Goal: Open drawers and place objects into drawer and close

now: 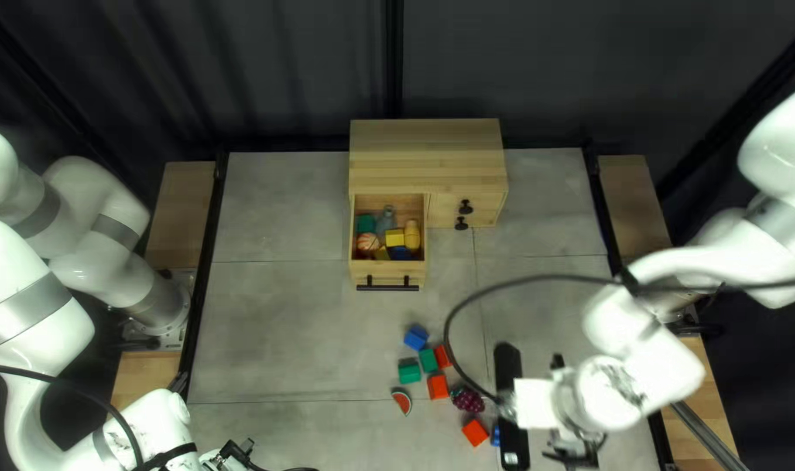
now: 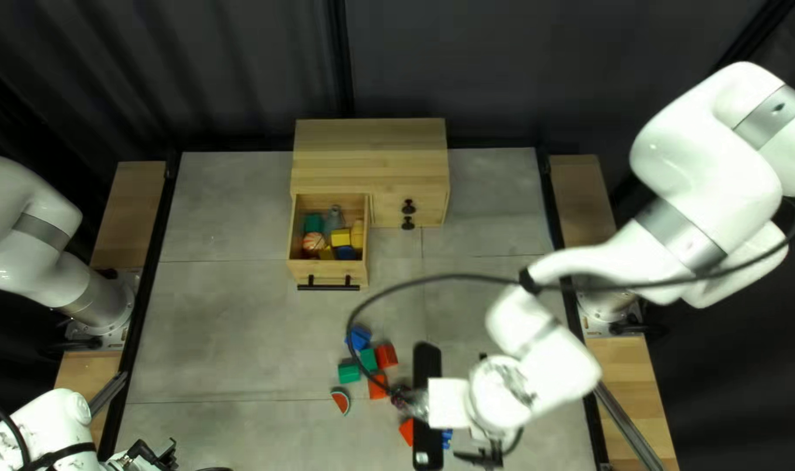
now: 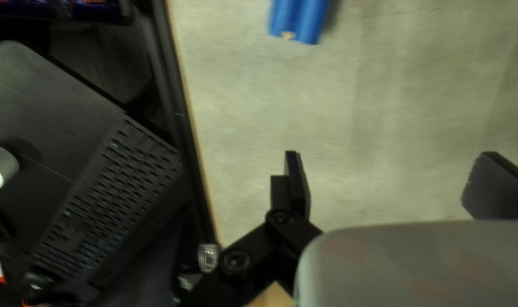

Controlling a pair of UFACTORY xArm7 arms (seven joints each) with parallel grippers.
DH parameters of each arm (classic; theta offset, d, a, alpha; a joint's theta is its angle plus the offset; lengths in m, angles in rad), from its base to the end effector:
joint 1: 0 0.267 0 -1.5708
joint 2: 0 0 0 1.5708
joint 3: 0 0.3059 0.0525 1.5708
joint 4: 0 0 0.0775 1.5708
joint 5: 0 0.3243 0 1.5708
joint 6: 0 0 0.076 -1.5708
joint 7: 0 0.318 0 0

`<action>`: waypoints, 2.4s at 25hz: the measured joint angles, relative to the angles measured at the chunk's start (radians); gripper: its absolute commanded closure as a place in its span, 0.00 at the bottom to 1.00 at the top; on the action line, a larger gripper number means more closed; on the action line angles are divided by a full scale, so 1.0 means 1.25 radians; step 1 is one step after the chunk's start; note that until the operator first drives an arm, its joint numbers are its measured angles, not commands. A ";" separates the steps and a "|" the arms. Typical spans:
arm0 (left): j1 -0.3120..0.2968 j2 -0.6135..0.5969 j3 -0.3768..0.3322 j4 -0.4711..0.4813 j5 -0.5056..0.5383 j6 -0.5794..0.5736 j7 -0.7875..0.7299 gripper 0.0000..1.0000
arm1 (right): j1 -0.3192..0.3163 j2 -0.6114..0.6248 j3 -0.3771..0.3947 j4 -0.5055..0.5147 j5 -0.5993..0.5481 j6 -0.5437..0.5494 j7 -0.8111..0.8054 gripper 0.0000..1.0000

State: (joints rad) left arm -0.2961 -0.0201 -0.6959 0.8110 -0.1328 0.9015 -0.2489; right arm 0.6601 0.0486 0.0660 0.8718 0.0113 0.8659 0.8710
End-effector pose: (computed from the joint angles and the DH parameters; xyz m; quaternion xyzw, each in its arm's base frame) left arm 0.1939 -0.3415 0.0891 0.9451 -0.3217 -0.0558 0.0142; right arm 0.3124 0.2810 0.0854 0.9969 -0.0761 -0.0190 0.0112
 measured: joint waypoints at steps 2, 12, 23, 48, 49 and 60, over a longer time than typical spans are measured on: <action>0.000 0.000 0.000 0.000 0.000 0.000 0.000 0.00 | 0.003 0.019 -0.001 -0.004 -0.014 -0.030 0.033 0.00; 0.000 0.000 0.000 0.000 0.000 0.000 0.000 0.00 | -0.024 0.114 -0.028 0.009 -0.023 -0.111 0.033 0.00; 0.000 0.000 0.000 0.000 0.000 0.000 0.000 0.00 | -0.052 0.192 -0.029 0.064 -0.005 -0.139 -0.036 0.00; 0.000 0.000 0.000 0.000 0.000 0.000 0.000 0.00 | -0.062 0.185 0.000 0.240 -0.060 0.131 -0.230 1.00; 0.000 0.000 0.000 0.000 0.000 0.000 0.000 0.00 | -0.062 0.178 0.001 0.257 -0.070 0.162 -0.260 1.00; 0.000 0.000 0.000 0.000 0.000 0.000 0.000 0.00 | -0.136 0.086 -0.048 0.364 -0.194 0.332 -0.841 1.00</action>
State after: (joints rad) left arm -0.2961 -0.0201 -0.6959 0.8110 -0.1328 0.9015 -0.2489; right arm 0.4895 0.1565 0.0059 1.3264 -0.2311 1.2815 -0.1802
